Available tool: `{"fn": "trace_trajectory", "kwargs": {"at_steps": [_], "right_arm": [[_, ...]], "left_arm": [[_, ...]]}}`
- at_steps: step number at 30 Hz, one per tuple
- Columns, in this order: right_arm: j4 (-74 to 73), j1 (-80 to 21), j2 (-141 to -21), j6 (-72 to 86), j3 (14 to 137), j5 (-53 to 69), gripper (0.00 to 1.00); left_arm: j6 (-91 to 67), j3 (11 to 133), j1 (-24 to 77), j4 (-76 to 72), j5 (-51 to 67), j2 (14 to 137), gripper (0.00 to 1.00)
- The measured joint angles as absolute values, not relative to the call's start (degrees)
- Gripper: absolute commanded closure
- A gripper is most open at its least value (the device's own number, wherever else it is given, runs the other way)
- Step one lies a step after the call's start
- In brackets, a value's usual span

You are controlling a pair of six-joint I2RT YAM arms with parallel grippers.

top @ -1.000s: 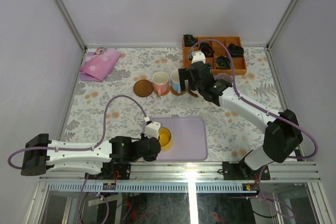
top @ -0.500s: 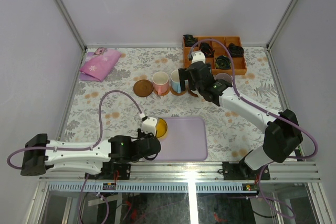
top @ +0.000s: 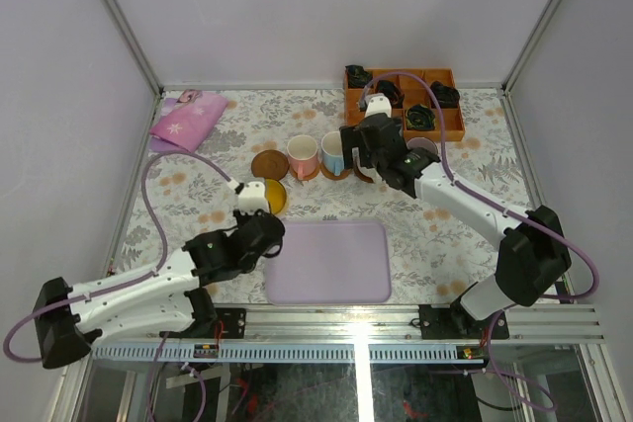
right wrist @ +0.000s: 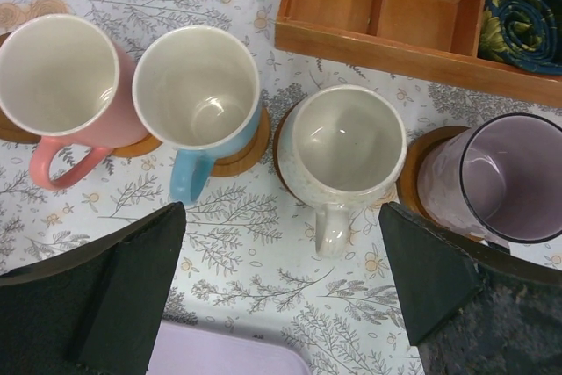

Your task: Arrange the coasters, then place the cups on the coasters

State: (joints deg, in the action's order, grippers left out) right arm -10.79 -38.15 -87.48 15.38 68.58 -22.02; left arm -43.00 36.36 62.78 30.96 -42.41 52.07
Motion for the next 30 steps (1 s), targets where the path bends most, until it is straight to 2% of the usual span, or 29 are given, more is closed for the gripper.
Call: {"fn": "trace_trajectory", "kwargs": {"at_steps": [7,15,22,30], "right_arm": [[-9.91,-35.29,-86.96,15.40,68.60,-22.02,0.01],[-9.45,-30.68,-86.17,15.44,69.47,-22.00,0.01],[-9.10,-28.51,-86.08,15.40,69.63,-22.00,0.01],[-8.69,-27.99,-86.08,15.42,69.97,-22.02,0.02]], "left_arm": [[-33.32,36.42,44.56,25.54,-37.71,53.98,1.00],[-25.17,37.08,29.65,10.79,-26.96,67.81,1.00],[-19.20,43.88,22.17,1.91,-18.85,81.12,1.00],[-15.09,50.13,18.57,-1.80,-11.75,88.53,1.00]]}}
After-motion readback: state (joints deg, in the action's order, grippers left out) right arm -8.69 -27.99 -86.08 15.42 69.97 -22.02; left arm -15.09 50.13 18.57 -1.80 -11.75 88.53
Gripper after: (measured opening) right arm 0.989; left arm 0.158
